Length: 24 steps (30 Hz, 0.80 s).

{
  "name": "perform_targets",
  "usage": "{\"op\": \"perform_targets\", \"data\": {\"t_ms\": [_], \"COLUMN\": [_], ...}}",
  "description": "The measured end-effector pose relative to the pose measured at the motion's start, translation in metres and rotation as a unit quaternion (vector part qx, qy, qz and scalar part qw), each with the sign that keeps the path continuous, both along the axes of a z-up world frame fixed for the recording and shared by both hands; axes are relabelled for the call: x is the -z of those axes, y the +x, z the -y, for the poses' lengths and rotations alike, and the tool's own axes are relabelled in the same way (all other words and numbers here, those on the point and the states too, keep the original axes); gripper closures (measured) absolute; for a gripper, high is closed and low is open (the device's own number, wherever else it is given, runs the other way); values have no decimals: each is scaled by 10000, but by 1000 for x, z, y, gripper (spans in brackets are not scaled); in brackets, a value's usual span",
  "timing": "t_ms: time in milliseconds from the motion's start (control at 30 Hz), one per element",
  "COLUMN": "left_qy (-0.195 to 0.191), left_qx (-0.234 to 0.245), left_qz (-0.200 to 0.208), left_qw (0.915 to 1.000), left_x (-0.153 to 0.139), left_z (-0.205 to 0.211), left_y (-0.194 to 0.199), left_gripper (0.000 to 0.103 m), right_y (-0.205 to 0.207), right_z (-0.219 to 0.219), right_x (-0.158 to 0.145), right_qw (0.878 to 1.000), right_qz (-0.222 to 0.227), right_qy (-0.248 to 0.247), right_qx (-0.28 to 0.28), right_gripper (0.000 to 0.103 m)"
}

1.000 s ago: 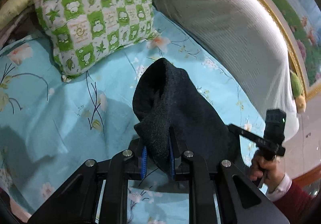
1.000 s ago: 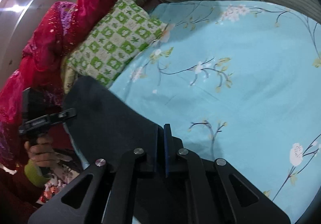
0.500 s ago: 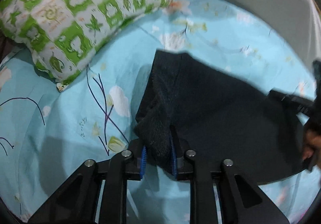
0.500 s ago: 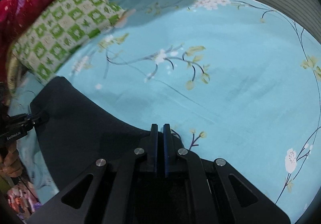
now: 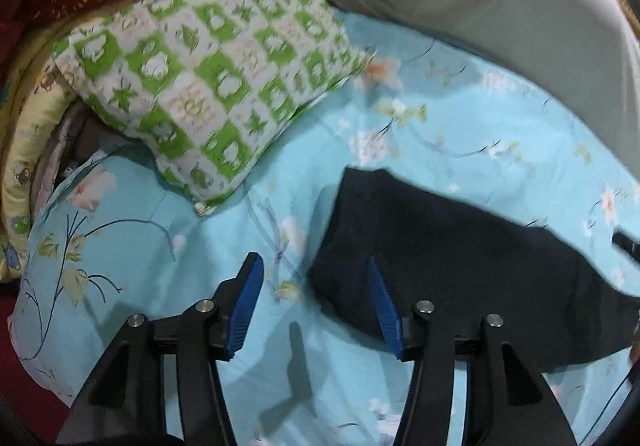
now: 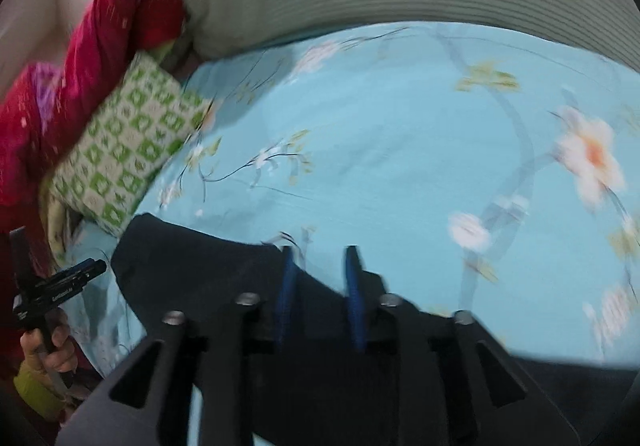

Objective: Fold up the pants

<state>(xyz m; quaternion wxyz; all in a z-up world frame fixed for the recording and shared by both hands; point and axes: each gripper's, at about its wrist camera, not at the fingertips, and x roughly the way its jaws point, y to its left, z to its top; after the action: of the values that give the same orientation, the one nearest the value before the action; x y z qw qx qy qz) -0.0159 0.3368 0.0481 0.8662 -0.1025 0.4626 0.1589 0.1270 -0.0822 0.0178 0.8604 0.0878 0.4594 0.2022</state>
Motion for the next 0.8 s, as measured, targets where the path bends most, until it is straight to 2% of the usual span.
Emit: {"op": "perform_targets", "data": {"t_ms": [167, 367, 533, 667, 700, 767, 800], "left_qy": [-220, -284, -390, -440, -433, -347, -323], "left_qx": [600, 1774, 2693, 3356, 3580, 3808, 3983], "left_qz": [49, -71, -264, -418, -482, -527, -562], "left_qw": [9979, 9837, 9619, 9400, 9315, 9225, 9150], "left_x": [-10, -10, -6, -2, -1, 1, 2], "left_z": [42, 125, 200, 258, 277, 301, 315], "left_y": [27, 67, 89, 98, 100, 102, 104], "left_gripper": [45, 44, 43, 41, 40, 40, 40], "right_y": [-52, -112, -146, -165, -168, -173, -175], "right_z": [55, 111, 148, 173, 180, 190, 195], "right_x": [-6, 7, 13, 16, 17, 18, 19], "right_qw": [9981, 9894, 9775, 9679, 9656, 9607, 9580], "right_qz": [-19, -339, -459, -460, -456, -464, -467], "right_qy": [142, 242, 393, 483, 489, 518, 547], "right_qx": [599, 1388, 2020, 2423, 2514, 2687, 2776], "right_gripper": [66, 66, 66, 65, 65, 57, 55]}}
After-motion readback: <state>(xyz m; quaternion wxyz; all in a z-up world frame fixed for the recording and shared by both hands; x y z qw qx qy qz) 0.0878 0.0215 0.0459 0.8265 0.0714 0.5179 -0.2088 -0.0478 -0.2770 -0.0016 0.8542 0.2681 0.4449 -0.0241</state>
